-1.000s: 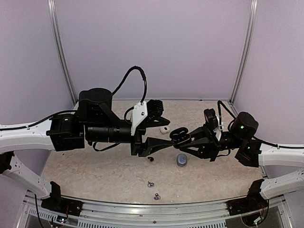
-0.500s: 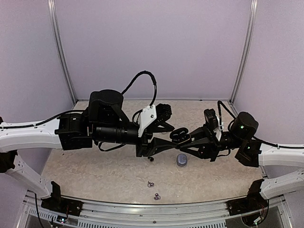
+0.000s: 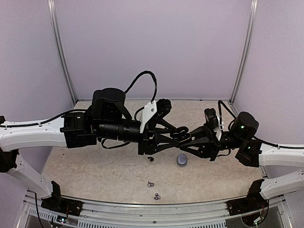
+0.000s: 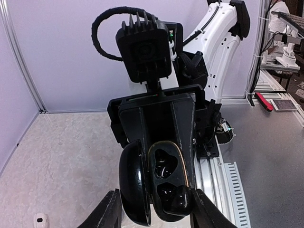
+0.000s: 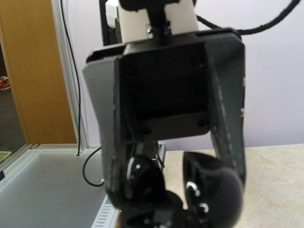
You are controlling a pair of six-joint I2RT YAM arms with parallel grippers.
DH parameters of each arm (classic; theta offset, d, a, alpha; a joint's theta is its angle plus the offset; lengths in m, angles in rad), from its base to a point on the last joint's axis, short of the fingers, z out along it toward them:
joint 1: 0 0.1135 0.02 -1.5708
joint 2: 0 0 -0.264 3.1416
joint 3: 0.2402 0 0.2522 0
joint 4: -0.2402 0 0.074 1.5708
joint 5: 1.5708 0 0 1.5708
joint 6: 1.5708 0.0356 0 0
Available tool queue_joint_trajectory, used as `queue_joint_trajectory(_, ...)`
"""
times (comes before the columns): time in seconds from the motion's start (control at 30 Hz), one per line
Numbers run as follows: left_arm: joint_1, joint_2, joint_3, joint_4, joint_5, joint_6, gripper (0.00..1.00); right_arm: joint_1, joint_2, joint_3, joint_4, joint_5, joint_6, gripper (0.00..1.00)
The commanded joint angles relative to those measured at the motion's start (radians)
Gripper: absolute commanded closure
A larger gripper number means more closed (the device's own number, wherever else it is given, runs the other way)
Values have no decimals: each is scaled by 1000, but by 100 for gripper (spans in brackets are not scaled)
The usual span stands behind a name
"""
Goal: Insert the wireless bluetooth earbuds into the charging case
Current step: Adjust the left earbud in the left side groove of the charging case.
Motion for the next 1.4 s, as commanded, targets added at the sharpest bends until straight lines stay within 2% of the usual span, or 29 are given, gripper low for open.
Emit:
queue_joint_trajectory(0.0,44,19,23,86,28,-83,51,18,-25,0,17,-30,-18,100)
queue_joint_trajectory(0.23,73,49,17,136,114,-155,51,29,-26,3,20,-26,-20,100)
queue_joint_trajectory(0.43,91,67,3,176,140,-228,46,32,-31,7,20,-24,-20,100)
queue_joint_trajectory(0.63,94,71,-1,187,169,-234,34,33,-44,-7,40,-5,-1,100)
queue_joint_trajectory(0.73,81,59,-1,193,185,-209,20,33,-54,-20,53,22,12,100)
queue_joint_trajectory(0.87,54,28,-1,183,139,-166,10,31,-64,-38,71,44,32,100)
queue_joint_trajectory(1.13,58,-85,-94,230,72,-163,8,29,-69,-48,66,81,41,100)
queue_joint_trajectory(1.37,98,-172,-172,151,-223,-260,5,4,-126,-60,-53,168,-5,100)
